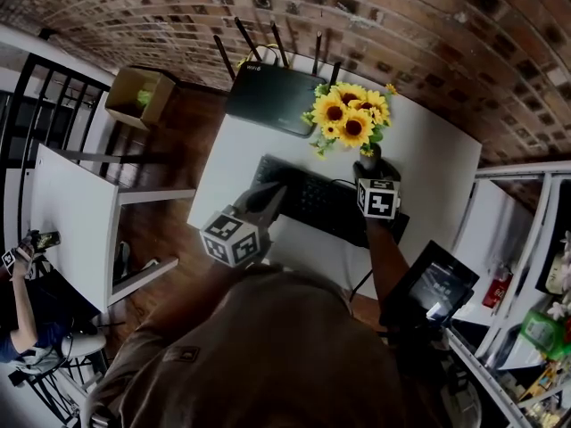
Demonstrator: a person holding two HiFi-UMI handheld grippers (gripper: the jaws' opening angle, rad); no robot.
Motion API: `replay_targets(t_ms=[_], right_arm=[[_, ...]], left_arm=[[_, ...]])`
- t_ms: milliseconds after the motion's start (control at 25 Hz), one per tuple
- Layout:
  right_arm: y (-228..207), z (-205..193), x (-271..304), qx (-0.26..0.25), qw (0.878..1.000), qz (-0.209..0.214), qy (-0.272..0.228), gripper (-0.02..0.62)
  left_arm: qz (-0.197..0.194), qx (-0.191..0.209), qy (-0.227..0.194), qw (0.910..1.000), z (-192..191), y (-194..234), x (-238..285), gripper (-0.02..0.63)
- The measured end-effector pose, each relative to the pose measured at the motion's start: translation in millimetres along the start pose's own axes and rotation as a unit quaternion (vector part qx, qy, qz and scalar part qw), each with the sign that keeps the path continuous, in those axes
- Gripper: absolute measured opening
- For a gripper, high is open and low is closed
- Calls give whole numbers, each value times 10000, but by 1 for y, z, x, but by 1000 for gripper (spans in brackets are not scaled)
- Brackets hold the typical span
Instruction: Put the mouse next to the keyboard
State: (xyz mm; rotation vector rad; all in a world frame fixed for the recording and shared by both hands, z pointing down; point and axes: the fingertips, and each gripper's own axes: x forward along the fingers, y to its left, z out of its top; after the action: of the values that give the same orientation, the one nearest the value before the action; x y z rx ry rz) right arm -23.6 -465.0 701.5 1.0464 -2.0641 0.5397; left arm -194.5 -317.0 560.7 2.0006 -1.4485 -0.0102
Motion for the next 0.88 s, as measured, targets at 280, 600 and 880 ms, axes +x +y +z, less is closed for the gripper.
replay_targets(t_ms=[280,600,880], right_arm=[[-4,-2,-3,90,9999,86,10,314],[-7,-7,2,24,9998,-7,179,333],[-6,-2,-7,132,9999,-32,56,314]], left_arm=[[-54,39,21,10000,-1,-4,1,-5],[-46,30,-16,10000,0,-4,0,-5],[-29,9,-75,10000,3,1,-6,-5]])
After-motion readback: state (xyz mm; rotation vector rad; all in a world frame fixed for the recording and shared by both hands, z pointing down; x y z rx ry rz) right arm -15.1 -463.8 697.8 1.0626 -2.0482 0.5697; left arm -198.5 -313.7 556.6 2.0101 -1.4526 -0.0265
